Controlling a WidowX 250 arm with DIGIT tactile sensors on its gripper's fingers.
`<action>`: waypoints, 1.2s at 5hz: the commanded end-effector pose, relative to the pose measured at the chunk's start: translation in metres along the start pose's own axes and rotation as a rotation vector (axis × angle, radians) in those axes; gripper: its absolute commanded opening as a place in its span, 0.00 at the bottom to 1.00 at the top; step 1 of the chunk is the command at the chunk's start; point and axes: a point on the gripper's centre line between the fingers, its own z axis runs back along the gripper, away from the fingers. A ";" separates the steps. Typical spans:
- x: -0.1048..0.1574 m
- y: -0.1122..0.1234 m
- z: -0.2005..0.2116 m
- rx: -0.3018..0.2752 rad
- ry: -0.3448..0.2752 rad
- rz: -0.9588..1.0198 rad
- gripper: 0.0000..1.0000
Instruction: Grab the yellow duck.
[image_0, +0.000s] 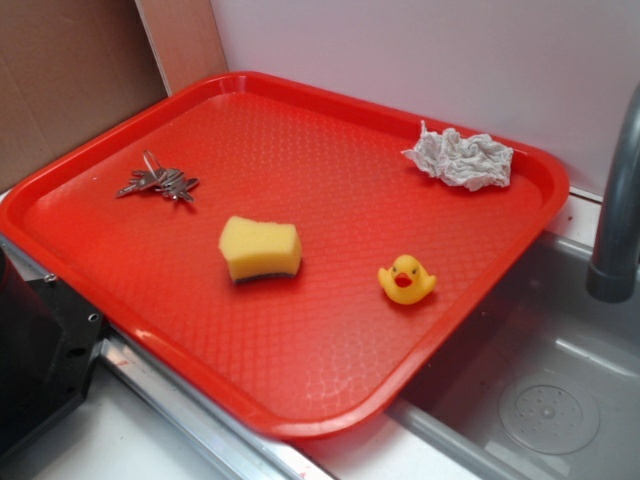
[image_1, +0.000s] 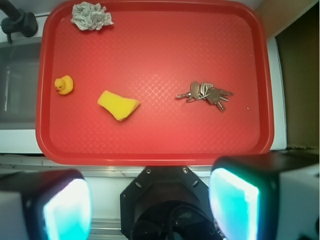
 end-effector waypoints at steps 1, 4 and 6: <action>0.029 -0.014 -0.007 -0.025 -0.080 -0.264 1.00; 0.079 -0.075 -0.061 -0.236 -0.078 -0.936 1.00; 0.087 -0.112 -0.095 -0.218 -0.135 -1.092 1.00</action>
